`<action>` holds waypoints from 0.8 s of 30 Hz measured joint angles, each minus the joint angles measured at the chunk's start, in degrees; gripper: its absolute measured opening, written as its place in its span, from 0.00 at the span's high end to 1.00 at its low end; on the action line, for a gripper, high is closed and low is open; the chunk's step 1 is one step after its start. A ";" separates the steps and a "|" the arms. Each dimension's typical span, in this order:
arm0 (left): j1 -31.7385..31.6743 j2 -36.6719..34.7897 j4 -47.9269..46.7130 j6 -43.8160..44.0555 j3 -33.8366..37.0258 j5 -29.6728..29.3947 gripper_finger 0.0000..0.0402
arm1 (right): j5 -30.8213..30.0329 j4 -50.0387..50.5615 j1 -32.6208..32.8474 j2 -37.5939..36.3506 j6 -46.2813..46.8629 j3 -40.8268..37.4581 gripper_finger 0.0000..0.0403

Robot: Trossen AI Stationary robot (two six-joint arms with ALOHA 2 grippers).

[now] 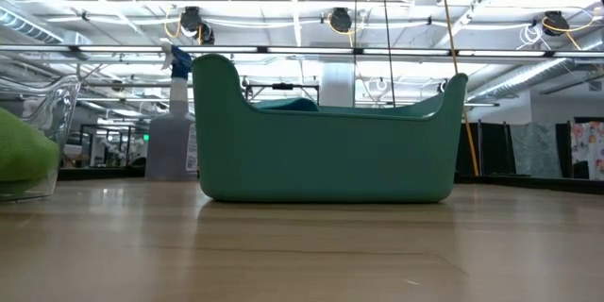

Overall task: Sort microfiber towel by color & place in baskets
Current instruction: Put the green microfiber towel into the transparent bin

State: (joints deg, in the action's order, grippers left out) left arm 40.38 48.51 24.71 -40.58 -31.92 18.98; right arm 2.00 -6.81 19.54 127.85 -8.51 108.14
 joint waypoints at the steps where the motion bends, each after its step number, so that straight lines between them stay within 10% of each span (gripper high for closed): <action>1: 0.54 -0.55 -0.95 1.45 0.00 -0.02 0.98 | -1.43 2.13 0.49 -1.01 0.72 0.01 0.99; 16: 2.78 -4.79 -13.73 18.89 -0.02 -13.53 0.98 | -43.92 14.53 10.51 -10.47 -0.65 0.00 1.00; 24: 2.82 -0.94 -11.45 24.49 -0.02 -19.52 0.92 | -48.57 14.76 11.35 -9.72 1.24 -0.07 1.00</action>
State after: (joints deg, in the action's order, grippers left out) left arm 43.20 47.57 13.26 -16.09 -31.94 -0.53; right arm -46.57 7.96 30.89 118.13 -7.28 108.07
